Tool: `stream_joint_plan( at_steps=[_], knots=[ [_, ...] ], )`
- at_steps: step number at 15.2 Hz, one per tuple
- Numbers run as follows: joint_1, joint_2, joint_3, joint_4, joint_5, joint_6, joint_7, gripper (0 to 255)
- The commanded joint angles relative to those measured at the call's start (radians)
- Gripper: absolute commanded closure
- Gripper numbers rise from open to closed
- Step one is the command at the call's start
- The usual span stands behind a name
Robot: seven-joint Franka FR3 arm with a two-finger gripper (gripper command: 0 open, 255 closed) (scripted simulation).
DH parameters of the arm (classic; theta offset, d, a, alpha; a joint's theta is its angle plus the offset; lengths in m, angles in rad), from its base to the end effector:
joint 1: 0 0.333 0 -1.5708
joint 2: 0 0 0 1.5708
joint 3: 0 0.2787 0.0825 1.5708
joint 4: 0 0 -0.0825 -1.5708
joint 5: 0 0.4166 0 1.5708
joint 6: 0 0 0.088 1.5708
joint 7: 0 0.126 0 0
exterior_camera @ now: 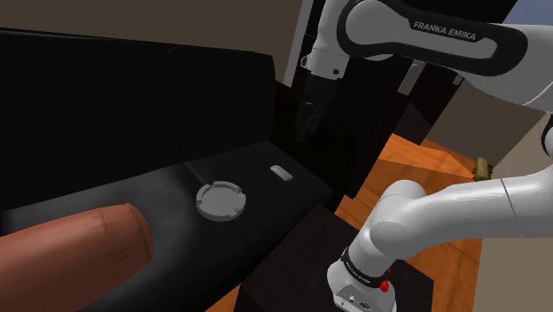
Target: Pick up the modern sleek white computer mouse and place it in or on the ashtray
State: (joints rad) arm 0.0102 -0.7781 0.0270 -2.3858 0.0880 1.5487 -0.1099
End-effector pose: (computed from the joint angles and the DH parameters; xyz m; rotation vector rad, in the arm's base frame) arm 0.3624 0.0256 0.5257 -3.0617 -0.2118 0.0865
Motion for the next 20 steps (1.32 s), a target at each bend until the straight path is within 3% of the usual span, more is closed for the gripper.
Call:
stream_joint_plan(
  at_steps=[1,11,20],
  knots=[
    [0.0,0.0,0.0,0.0,0.0,0.0,0.0,0],
    [-0.063,0.16,-0.108,-0.145,-0.087,0.31,-0.127,0],
    [-0.109,0.423,-0.211,-0.159,-0.128,0.598,-0.24,0]
  ],
)
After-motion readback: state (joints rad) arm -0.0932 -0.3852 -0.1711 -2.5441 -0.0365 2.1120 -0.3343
